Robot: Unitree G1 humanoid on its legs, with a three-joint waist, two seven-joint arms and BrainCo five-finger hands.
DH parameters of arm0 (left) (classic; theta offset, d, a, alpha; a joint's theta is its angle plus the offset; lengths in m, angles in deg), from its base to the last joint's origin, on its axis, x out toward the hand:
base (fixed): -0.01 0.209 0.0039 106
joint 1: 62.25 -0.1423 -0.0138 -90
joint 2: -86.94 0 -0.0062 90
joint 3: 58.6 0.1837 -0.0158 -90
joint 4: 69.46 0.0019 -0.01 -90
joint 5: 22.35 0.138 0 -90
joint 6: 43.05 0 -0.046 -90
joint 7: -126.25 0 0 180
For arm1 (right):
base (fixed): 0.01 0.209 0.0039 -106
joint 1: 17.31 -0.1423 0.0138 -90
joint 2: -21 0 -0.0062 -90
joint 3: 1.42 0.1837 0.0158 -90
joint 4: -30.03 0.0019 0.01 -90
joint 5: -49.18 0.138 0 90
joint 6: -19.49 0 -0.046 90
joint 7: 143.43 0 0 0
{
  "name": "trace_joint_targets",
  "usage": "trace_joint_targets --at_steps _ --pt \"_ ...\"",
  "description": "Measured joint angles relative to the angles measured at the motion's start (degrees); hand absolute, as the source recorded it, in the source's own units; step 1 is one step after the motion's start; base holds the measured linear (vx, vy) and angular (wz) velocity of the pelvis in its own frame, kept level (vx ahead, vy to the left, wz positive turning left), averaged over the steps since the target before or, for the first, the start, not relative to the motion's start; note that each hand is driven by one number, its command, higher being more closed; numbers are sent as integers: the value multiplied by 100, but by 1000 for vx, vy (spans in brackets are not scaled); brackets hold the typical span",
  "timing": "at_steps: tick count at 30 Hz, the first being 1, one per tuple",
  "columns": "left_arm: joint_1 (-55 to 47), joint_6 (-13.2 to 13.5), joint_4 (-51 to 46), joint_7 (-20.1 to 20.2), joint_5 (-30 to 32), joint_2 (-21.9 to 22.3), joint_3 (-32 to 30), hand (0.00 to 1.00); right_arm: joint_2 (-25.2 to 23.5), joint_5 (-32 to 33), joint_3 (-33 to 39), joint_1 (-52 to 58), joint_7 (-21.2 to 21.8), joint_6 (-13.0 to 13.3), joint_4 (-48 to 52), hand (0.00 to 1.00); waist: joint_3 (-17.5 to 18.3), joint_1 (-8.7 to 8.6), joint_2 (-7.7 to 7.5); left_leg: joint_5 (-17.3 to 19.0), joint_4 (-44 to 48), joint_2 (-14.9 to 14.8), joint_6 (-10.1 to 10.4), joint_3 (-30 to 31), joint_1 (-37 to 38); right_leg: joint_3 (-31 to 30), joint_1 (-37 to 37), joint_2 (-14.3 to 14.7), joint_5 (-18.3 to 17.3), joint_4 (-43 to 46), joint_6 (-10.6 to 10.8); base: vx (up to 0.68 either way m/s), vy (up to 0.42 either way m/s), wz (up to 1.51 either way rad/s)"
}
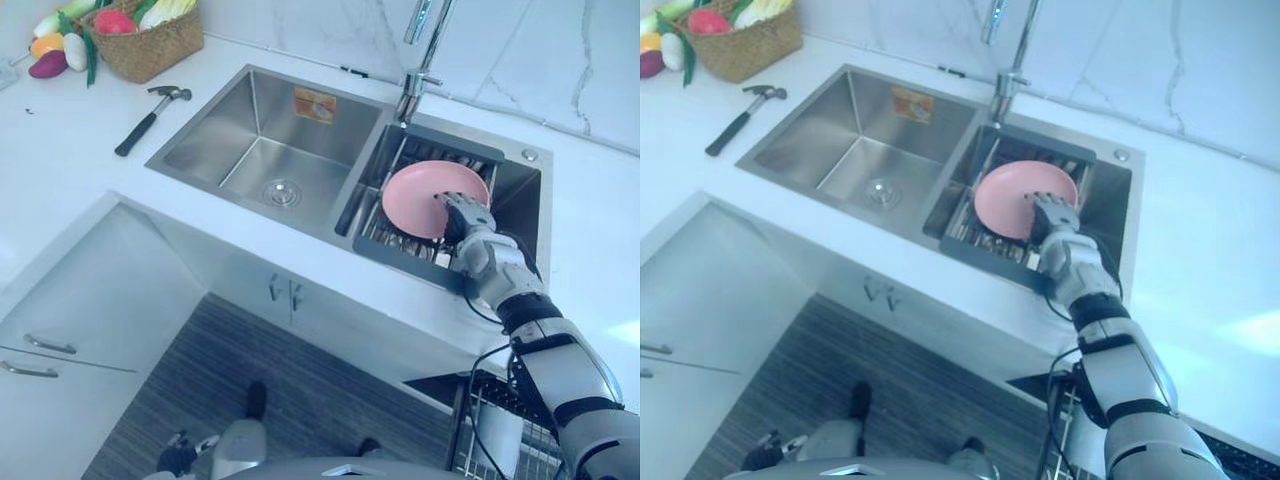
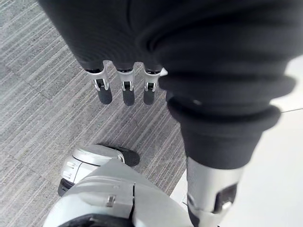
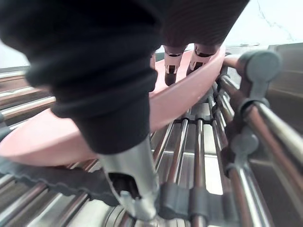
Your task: Walk over to the sink, pick up the cup, carry it to the dishwasher, place the cup inside the dishwasher, then close the dishwasher door
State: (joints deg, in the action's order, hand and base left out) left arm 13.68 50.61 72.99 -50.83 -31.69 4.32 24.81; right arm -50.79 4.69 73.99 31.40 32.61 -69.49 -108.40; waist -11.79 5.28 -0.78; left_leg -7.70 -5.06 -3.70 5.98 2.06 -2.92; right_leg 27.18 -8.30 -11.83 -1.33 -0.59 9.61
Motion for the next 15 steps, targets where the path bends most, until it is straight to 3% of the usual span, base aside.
trace_joint_targets --at_steps 3,4,15 --pt "-2 1 18 0 -59 0 10 0 0 5 -1 -7 -23 7 -63 0 -8 6 3 -6 0 0 4 31 1 22 3 5 -12 5 -18 -9 -2 4" --pt "-2 3 20 0 -60 0 11 0 4 7 -1 -29 -28 23 -124 100 -17 20 7 -10 0 -2 5 40 2 23 2 8 -20 9 -20 0 0 0" --pt "-12 75 46 37 -61 -68 13 0 79 16 -99 -106 -210 266 -199 100 -133 23 -42 39 0 -17 8 4 -61 -26 61 11 -46 39 -5 -15 3 -1"
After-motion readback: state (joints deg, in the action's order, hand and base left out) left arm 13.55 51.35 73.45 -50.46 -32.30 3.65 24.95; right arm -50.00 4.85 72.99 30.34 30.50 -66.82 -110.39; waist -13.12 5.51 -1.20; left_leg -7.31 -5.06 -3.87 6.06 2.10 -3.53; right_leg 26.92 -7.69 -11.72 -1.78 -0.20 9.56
